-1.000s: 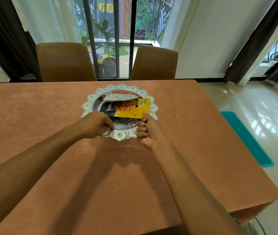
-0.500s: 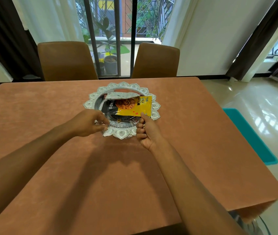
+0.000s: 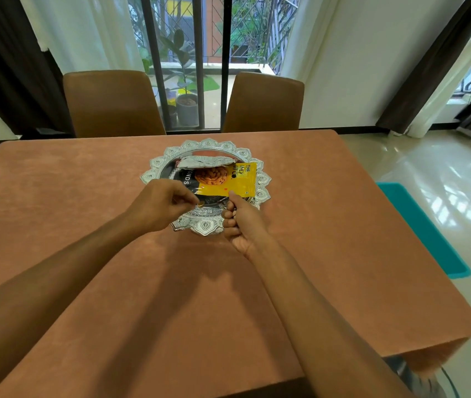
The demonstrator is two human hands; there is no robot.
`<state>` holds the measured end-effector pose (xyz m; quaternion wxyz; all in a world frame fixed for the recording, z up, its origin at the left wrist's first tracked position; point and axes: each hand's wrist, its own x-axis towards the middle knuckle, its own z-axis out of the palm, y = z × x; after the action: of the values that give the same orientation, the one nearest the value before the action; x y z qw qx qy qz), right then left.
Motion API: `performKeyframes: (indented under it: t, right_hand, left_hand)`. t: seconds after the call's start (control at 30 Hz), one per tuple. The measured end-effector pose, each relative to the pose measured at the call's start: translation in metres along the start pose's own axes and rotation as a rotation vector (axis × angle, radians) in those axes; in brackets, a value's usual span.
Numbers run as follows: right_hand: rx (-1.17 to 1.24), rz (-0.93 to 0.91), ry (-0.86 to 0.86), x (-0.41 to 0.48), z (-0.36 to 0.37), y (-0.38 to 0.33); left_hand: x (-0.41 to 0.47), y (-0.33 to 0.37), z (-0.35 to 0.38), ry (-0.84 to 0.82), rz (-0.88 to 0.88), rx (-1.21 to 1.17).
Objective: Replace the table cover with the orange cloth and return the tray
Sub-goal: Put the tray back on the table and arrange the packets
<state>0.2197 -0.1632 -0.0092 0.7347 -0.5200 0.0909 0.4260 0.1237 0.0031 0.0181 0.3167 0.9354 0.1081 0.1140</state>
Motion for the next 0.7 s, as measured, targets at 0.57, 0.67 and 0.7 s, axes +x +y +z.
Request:
performKeyframes:
  t: [0.57,0.67,0.7]
  right_hand:
    - [0.212,0.114,-0.077,0.002,0.004,-0.014]
    - [0.04,0.027,-0.02,0.004,0.002,-0.013]
    - [-0.011,-0.002,-0.003,0.004,0.002,-0.013]
  left_hand:
    - [-0.004,0.007,0.018,0.02,-0.145,-0.092]
    - [-0.009,0.0,0.021,-0.135,0.025,0.139]
    - [-0.009,0.001,0.022,-0.178,0.052,0.183]
